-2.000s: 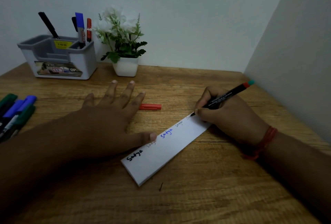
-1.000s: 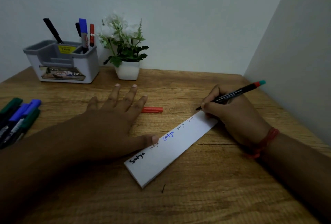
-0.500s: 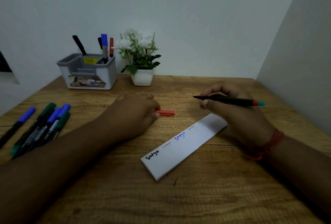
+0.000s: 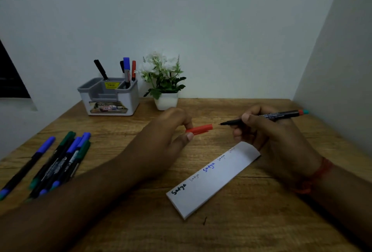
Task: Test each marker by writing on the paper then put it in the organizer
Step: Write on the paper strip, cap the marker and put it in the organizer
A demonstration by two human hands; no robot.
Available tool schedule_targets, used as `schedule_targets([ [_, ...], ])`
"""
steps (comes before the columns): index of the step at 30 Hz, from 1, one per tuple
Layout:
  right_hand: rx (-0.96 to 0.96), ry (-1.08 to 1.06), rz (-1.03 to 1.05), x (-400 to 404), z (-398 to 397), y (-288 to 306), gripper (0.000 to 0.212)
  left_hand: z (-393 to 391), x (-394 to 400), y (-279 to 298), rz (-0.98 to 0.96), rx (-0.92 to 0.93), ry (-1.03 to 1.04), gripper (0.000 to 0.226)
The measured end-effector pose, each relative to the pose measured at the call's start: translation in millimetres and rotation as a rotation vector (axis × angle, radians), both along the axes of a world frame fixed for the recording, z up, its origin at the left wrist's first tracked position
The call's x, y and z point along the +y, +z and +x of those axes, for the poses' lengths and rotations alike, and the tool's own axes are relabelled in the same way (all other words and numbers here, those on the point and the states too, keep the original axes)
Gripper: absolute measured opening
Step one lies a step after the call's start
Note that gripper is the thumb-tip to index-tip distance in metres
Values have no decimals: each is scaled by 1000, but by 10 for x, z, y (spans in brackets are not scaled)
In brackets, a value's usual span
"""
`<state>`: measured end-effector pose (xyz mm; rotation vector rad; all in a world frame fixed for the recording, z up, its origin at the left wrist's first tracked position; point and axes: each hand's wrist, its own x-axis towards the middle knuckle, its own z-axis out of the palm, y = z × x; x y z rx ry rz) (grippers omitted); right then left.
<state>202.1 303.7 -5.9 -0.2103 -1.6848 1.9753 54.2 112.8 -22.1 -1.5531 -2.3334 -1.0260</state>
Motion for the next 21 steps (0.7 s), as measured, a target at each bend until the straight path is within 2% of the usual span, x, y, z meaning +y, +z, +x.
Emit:
schedule_targets([
  [6, -28, 37, 27, -7, 5, -2, 7, 29, 17, 8, 3, 55, -25, 12],
  [16, -60, 131, 192, -38, -3, -43, 16, 63, 16, -5, 3, 111, -45, 11],
  [21, -21, 129, 285, -102, -2, -59, 13, 173, 37, 21, 48, 3, -69, 5],
])
